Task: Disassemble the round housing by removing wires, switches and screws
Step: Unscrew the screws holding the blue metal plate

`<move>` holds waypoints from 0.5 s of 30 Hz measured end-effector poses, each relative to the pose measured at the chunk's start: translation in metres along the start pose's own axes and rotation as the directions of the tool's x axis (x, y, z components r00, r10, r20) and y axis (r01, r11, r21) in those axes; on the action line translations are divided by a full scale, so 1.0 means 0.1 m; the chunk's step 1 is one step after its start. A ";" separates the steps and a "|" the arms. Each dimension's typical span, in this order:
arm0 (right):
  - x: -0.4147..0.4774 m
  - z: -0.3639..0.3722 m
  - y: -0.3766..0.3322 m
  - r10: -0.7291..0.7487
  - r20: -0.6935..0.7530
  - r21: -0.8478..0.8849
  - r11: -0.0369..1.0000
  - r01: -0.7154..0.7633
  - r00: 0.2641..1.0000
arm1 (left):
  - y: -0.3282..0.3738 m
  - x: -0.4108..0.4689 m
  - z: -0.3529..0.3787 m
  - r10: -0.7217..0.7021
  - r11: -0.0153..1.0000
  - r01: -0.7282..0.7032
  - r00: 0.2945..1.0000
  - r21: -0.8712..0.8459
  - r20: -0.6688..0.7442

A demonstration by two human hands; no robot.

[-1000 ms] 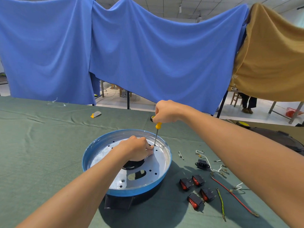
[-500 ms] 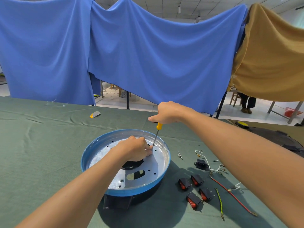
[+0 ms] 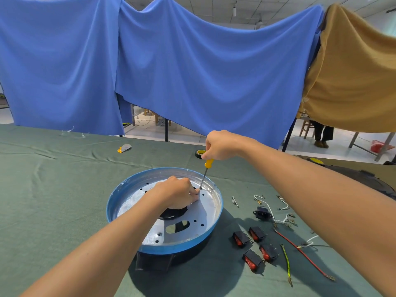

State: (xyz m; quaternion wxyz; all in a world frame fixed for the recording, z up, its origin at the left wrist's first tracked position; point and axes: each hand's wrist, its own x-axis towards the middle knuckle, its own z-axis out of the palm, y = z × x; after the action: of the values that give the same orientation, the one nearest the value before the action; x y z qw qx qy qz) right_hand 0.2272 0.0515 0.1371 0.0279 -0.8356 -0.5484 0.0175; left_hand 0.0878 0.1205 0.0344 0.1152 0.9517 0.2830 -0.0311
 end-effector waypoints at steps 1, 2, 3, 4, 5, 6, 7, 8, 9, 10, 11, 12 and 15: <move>-0.01 -0.02 -0.01 -0.006 0.023 0.013 1.000 0.005 1.000 | 0.00 0.00 0.00 -0.002 1.000 0.002 1.000 0.002 0.000; -0.01 -0.03 -0.02 -0.011 0.041 0.021 1.000 0.011 0.999 | 0.00 0.00 0.00 -0.007 1.000 0.007 1.000 0.003 0.001; 0.00 -0.04 -0.02 -0.011 0.051 0.019 1.000 0.010 0.999 | 0.00 0.00 0.00 -0.015 1.000 0.015 1.000 0.000 0.003; 0.00 -0.05 -0.03 -0.006 0.051 0.000 1.000 0.006 0.999 | 0.00 0.00 0.00 -0.020 1.000 0.020 1.000 -0.002 0.003; -0.01 -0.04 -0.04 0.009 0.044 -0.020 1.000 -0.008 0.999 | 0.00 0.00 0.00 -0.021 1.000 0.021 1.000 -0.005 0.003; 0.00 -0.03 -0.04 0.023 0.030 -0.030 0.999 -0.022 0.999 | 0.00 0.00 0.00 -0.019 1.000 0.020 1.000 -0.007 0.003; 0.01 -0.01 -0.05 0.034 0.018 -0.033 0.999 -0.033 0.999 | 0.00 0.00 0.00 -0.018 1.000 0.018 1.000 -0.008 0.002; 0.01 0.01 -0.05 0.032 0.015 -0.029 0.999 -0.032 0.999 | 0.00 0.00 0.00 -0.018 1.000 0.018 1.000 -0.010 0.001; 0.01 0.01 -0.06 0.029 0.019 -0.025 0.999 -0.028 0.999 | 0.00 0.00 0.00 -0.017 1.000 0.017 1.000 -0.010 0.001; 0.00 0.01 -0.06 0.027 0.031 -0.028 0.999 -0.026 0.999 | 0.00 0.00 0.00 -0.016 1.000 0.016 1.000 -0.008 0.002; -0.01 -0.01 -0.07 0.022 0.046 -0.023 1.000 -0.021 0.999 | 0.00 0.00 0.01 -0.014 1.000 0.014 1.000 -0.003 0.004; -0.02 -0.02 -0.08 0.018 0.066 -0.017 1.000 -0.017 0.998 | 0.00 0.00 0.01 -0.013 1.000 0.013 1.000 0.000 0.004; -0.02 -0.04 -0.08 0.012 0.078 -0.028 1.000 -0.010 0.997 | -0.01 0.00 0.01 -0.026 1.000 0.026 1.000 -0.001 0.002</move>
State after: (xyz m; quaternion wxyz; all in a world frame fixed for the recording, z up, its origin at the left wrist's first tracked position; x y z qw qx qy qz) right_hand 0.2192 0.0533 0.1419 -0.0050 -0.8375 -0.5447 0.0429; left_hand 0.0872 0.1209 0.0329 0.1155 0.9478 0.2953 -0.0332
